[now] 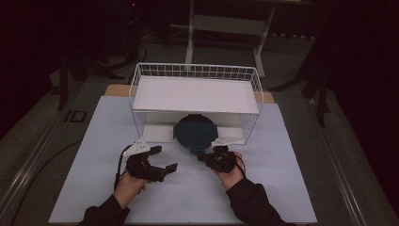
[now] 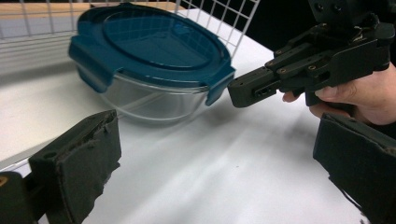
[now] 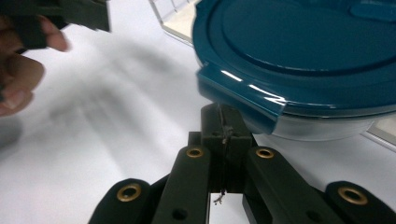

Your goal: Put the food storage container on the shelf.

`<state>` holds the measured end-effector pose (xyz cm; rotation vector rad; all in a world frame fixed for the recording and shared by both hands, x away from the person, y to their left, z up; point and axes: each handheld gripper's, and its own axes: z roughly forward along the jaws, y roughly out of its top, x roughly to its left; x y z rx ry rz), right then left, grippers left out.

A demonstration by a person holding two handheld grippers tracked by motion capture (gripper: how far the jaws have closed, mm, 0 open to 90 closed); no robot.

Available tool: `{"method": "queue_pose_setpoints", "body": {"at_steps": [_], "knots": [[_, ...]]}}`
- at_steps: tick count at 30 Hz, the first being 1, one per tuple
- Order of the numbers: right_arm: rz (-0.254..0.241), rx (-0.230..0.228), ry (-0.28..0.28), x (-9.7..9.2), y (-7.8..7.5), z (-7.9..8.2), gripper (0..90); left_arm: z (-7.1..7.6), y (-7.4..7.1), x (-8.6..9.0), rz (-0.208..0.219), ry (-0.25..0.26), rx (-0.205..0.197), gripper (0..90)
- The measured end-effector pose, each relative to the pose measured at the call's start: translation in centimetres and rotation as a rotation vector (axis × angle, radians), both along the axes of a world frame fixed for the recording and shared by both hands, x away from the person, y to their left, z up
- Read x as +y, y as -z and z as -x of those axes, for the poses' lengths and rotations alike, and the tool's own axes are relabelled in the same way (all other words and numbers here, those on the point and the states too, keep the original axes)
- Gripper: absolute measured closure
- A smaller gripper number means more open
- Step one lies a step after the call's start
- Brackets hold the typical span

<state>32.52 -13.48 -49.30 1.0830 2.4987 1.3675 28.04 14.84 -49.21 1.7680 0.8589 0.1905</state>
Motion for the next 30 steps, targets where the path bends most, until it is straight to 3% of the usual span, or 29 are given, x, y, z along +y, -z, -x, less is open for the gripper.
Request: {"method": "queue_pose_setpoints", "body": {"at_steps": [30], "knots": [[0.001, -0.030, 0.103, 1.7, 0.6, -4.5, 90.0, 0.3, 0.6, -0.7, -0.012, 0.007, -0.011, 1.3]]}}
